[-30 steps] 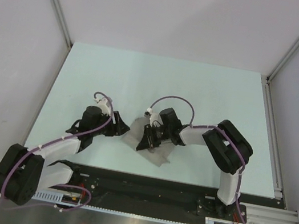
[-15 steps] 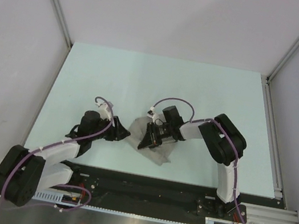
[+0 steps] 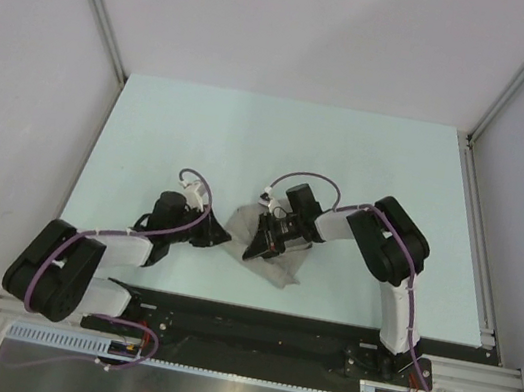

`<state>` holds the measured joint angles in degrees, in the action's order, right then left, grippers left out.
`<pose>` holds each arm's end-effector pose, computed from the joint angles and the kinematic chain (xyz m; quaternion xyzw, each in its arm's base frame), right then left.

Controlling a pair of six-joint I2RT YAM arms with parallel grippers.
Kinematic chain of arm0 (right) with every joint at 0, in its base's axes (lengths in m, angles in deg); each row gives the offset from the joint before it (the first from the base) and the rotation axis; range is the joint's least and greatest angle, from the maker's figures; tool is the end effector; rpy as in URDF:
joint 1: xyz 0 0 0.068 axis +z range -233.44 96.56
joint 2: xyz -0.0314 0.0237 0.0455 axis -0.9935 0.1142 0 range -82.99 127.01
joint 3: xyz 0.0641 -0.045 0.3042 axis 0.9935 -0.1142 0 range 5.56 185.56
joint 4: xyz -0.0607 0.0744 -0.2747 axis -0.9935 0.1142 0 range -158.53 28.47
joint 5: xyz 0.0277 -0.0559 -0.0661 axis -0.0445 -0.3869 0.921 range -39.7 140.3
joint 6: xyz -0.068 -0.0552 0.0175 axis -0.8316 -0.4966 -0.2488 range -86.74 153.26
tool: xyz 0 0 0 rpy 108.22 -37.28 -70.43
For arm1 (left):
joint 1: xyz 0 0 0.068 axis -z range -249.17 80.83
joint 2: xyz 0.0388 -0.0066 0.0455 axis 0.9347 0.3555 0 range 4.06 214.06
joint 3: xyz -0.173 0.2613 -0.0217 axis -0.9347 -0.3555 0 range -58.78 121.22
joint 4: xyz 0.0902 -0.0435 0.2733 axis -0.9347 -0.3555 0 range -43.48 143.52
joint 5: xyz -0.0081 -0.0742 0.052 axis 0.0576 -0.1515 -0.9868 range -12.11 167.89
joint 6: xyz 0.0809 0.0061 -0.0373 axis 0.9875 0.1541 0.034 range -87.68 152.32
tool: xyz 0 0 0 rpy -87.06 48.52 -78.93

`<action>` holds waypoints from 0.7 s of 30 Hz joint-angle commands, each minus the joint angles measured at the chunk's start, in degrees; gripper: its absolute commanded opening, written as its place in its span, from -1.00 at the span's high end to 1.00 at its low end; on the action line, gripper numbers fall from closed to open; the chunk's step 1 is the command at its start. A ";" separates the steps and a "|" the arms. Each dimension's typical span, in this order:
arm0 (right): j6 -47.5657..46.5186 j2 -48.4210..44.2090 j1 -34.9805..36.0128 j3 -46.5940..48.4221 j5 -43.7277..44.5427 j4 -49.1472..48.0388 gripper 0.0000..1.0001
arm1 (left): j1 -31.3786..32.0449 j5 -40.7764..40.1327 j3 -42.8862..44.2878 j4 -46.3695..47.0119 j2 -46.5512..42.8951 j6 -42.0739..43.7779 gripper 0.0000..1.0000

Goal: Fold the napkin, place the utensils inside, and roll it up
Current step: Roll the napkin with the utensil

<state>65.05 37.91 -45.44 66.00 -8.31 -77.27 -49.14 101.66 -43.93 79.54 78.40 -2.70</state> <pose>0.3028 0.3228 0.0750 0.2050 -0.8139 -0.5428 0.0300 0.2255 -0.1164 0.1201 -0.0157 0.8672 -0.3751 0.3271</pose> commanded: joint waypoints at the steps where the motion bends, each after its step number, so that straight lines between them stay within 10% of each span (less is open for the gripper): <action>1: -2.00 1.45 -1.44 -0.59 7.63 6.36 0.59 | 0.36 0.32 3.16 2.02 2.47 0.31 0.67; 11: -8.75 -7.07 -1.61 3.89 11.22 18.03 -0.31 | 0.36 -1.53 8.96 -7.47 6.77 2.50 1.00; 21: -21.32 -22.19 6.11 3.02 39.24 24.90 -0.51 | 0.36 -1.27 12.04 -10.64 10.99 2.59 1.00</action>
<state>51.00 21.57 -44.68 69.00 13.83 -56.02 -48.77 102.60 -33.73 71.36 86.97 -2.16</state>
